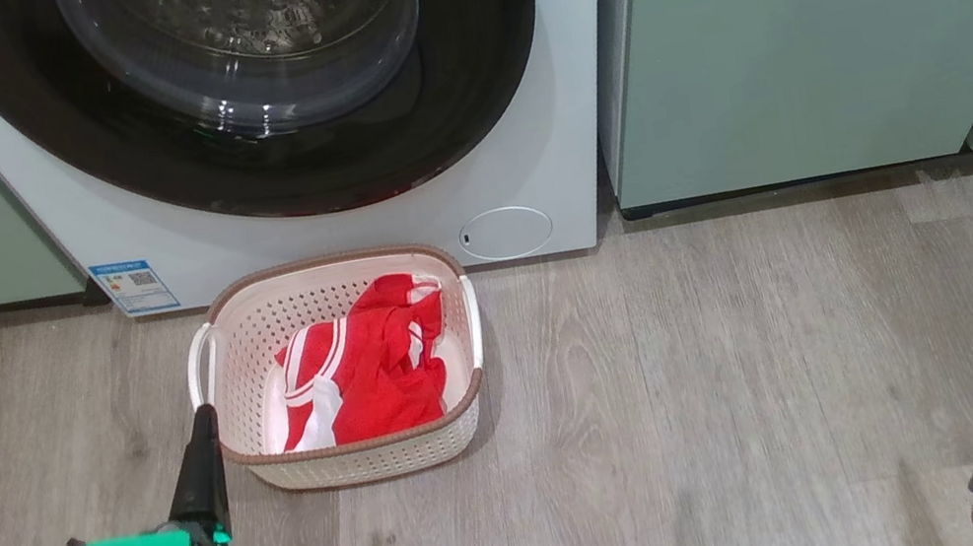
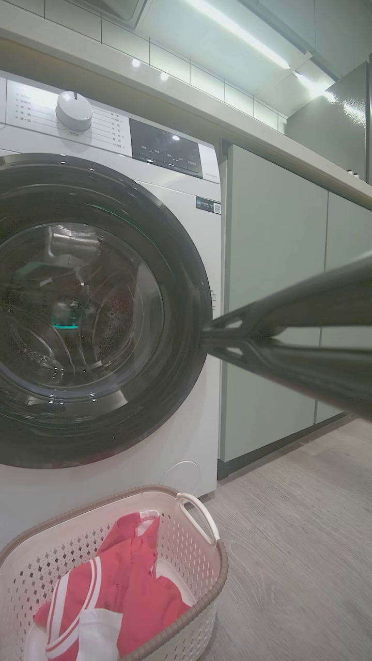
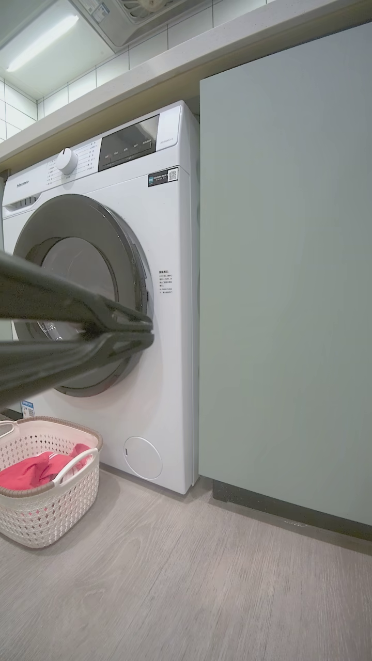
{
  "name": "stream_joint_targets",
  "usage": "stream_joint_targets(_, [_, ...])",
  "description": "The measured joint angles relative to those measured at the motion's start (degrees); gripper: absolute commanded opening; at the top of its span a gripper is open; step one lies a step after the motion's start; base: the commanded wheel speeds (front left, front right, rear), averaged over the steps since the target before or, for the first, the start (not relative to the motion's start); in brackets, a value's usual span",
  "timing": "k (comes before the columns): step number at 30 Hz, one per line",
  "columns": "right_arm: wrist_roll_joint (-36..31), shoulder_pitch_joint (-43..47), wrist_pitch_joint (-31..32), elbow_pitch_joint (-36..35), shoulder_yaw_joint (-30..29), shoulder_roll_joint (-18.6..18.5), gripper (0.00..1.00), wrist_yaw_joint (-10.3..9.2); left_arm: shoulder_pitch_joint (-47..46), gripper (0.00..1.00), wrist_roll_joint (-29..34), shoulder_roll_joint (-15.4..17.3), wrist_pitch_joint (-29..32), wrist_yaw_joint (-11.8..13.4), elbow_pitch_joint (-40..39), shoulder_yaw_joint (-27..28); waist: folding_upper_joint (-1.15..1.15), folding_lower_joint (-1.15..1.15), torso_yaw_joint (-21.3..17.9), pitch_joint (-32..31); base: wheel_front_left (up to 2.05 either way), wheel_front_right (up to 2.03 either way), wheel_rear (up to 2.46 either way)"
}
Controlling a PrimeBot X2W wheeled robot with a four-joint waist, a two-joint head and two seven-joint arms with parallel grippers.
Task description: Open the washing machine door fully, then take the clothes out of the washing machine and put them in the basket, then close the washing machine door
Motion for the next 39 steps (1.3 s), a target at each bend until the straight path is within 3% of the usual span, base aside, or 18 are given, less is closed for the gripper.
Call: stream_joint_targets(39, [0.0, 0.0, 0.0, 0.0, 0.0, 0.0, 0.0, -0.01, 0.0, 0.0, 0.0, 0.0, 0.0, 0.0, 0.0, 0.0, 0.0, 0.0, 0.0, 0.0, 0.0, 0.0, 0.0])
